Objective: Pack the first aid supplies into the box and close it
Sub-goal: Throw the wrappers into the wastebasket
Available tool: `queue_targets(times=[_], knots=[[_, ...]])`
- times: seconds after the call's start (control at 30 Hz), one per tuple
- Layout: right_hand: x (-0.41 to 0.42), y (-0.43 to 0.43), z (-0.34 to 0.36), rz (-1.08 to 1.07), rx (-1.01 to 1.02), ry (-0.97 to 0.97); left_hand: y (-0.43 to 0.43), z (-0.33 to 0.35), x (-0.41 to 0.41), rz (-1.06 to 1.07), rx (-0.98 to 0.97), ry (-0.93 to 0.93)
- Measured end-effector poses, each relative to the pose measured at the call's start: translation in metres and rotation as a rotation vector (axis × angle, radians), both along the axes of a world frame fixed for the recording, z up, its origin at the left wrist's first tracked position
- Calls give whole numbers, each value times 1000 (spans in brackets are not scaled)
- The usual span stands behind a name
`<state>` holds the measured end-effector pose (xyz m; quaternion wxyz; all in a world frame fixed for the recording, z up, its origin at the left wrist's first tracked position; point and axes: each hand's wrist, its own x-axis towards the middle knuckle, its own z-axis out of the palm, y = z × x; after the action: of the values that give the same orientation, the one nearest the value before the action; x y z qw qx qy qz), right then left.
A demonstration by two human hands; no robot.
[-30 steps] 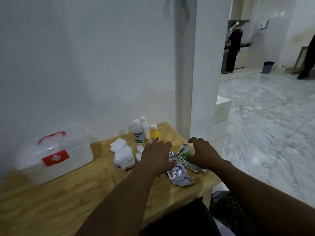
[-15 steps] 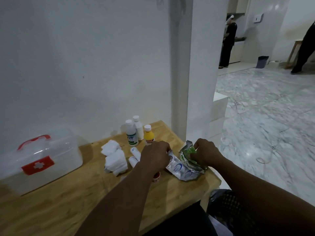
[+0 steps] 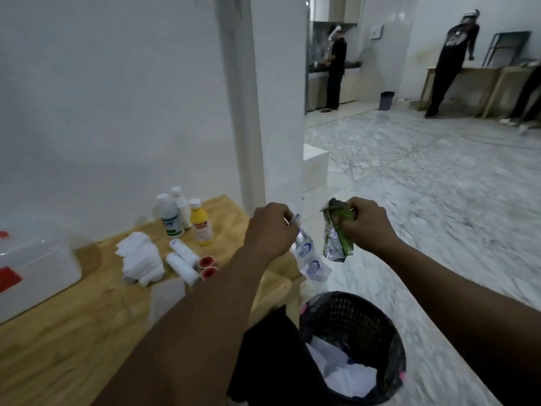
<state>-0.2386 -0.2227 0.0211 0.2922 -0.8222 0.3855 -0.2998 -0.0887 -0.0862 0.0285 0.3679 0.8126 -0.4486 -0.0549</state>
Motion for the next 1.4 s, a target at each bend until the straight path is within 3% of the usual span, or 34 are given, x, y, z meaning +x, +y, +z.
queue_targets(times=[0.13,0.27,0.5,0.73,1.0,1.4], knots=[[-40,-31,-40,-128,122,55,-47,-34,-42,-84,84,34],[-67,-47,-110,-213,282,172,-78,-94,-80,-145,303,54],[-84,-49,-226,-225,474,406,-98,-205,-98,-173,568,201],[-74,-50,-275,-120,592,538,-105,-255,-82,-292,703,389],[-62,-42,-244,-13,507,516,-89,-220,-78,-293,689,386],[-49,-18,-85,63,261,208,-39,-71,-88,-221,441,127]])
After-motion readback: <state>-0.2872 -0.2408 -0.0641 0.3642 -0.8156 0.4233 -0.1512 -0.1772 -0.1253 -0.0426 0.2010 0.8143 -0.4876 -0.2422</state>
